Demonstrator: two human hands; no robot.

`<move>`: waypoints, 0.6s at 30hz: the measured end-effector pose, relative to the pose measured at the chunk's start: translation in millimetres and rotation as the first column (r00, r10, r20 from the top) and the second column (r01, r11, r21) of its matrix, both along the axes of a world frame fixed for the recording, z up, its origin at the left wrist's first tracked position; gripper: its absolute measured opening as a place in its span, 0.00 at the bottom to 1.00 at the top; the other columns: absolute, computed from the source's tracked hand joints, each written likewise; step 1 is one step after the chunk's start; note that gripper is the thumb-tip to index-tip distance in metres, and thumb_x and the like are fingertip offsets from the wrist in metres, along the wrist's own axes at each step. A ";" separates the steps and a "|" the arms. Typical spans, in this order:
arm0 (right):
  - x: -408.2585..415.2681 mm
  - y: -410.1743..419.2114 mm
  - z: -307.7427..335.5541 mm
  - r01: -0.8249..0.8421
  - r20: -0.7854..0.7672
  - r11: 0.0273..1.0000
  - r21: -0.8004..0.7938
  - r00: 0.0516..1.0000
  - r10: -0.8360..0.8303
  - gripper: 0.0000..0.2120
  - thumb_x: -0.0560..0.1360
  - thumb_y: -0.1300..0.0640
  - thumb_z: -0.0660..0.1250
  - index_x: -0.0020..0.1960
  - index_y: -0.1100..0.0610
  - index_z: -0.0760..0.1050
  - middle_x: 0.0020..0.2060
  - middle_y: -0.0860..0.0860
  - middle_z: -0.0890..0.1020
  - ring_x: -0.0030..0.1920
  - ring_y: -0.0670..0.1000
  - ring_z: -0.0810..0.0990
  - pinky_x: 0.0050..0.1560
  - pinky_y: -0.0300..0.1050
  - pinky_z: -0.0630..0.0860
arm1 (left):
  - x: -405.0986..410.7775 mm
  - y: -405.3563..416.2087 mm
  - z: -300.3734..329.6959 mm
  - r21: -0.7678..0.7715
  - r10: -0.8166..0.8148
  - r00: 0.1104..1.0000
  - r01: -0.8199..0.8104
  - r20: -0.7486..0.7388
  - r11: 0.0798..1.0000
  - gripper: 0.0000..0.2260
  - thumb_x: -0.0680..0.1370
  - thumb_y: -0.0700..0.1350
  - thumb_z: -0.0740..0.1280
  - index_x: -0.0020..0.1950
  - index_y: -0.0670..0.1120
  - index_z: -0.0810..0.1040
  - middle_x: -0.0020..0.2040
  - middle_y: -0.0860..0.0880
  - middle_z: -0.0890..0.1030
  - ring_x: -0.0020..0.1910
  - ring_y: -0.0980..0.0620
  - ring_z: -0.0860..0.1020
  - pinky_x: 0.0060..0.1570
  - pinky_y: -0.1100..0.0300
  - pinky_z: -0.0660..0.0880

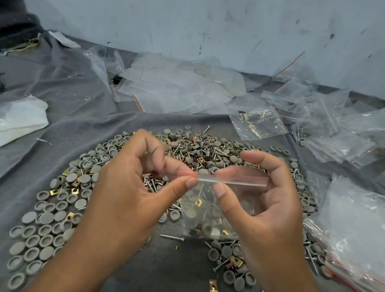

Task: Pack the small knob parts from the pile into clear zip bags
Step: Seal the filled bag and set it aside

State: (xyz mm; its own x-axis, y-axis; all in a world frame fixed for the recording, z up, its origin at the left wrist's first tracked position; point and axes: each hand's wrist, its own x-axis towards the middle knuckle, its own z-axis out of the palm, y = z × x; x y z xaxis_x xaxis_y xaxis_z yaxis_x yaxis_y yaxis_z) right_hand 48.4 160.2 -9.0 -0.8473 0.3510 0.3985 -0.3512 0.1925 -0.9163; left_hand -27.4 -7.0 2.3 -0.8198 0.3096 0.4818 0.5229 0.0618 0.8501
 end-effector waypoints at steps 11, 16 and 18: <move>0.3 -2.4 1.8 -0.056 -0.028 0.996 -0.067 0.998 0.055 0.20 0.74 0.61 0.76 0.58 0.44 0.74 0.47 0.53 0.86 0.46 0.52 0.87 0.38 0.40 0.83 | 3.6 4.2 2.2 0.059 -0.088 0.995 0.085 0.044 0.995 0.19 0.70 0.54 0.77 0.46 0.54 0.67 0.44 0.49 0.87 0.45 0.45 0.84 0.47 0.35 0.74; -1.9 0.8 2.7 -0.055 -0.021 0.993 -0.108 0.998 0.053 0.20 0.71 0.56 0.78 0.58 0.44 0.74 0.48 0.54 0.87 0.49 0.54 0.87 0.46 0.43 0.83 | 0.6 0.5 -0.9 0.102 -0.104 0.992 0.096 0.077 0.990 0.17 0.69 0.53 0.78 0.47 0.56 0.70 0.43 0.49 0.87 0.43 0.49 0.86 0.43 0.59 0.79; -2.4 4.3 4.4 -0.056 -0.011 0.989 -0.139 0.998 0.055 0.20 0.70 0.53 0.78 0.58 0.44 0.75 0.48 0.55 0.87 0.48 0.54 0.87 0.45 0.42 0.83 | -1.6 -1.4 -2.4 0.138 -0.153 0.980 0.136 0.128 0.981 0.16 0.69 0.53 0.78 0.49 0.57 0.73 0.44 0.48 0.87 0.44 0.49 0.86 0.42 0.66 0.79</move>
State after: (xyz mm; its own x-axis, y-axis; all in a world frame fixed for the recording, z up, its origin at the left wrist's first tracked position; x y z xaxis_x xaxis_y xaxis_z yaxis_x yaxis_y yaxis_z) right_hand 46.0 164.5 -4.7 -0.8643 0.3563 0.3551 -0.3643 0.0434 -0.9303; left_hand -29.0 -8.3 -0.1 -0.8319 0.3727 0.4111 0.3963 -0.1197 0.9103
